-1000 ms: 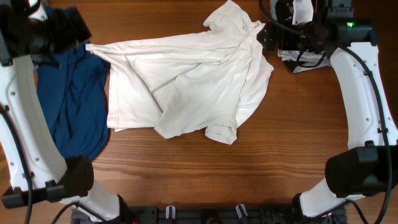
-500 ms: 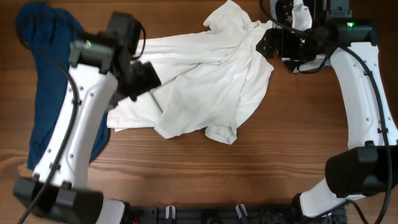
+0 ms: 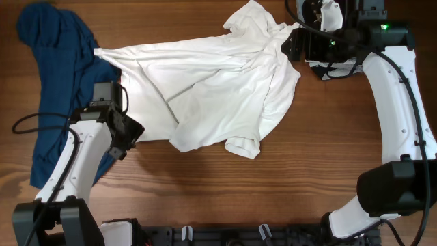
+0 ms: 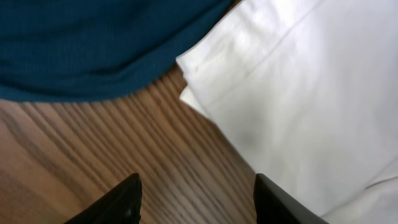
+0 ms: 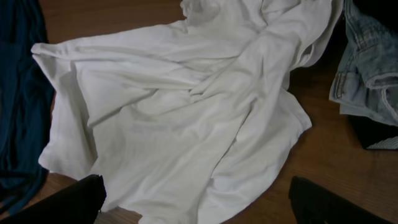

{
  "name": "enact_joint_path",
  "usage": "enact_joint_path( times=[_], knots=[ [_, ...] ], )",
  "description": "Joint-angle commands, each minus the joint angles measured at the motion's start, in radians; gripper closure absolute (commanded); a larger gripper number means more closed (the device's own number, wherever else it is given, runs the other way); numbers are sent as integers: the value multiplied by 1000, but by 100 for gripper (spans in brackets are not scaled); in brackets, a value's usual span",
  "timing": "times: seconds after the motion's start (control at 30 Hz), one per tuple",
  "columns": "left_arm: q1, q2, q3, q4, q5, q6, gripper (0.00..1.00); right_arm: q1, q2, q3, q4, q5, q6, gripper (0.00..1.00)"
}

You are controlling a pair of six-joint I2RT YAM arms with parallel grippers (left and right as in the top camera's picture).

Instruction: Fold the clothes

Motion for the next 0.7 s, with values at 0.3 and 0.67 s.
enact_joint_path(
  times=[0.3, 0.67],
  knots=[
    [85, 162, -7, 124, -112, -12, 47, 6, 40, -7, 28, -1, -4, 0],
    [85, 222, -7, 204, -34, -11, 80, 6, 80, -7, 28, -1, -4, 0]
  ],
)
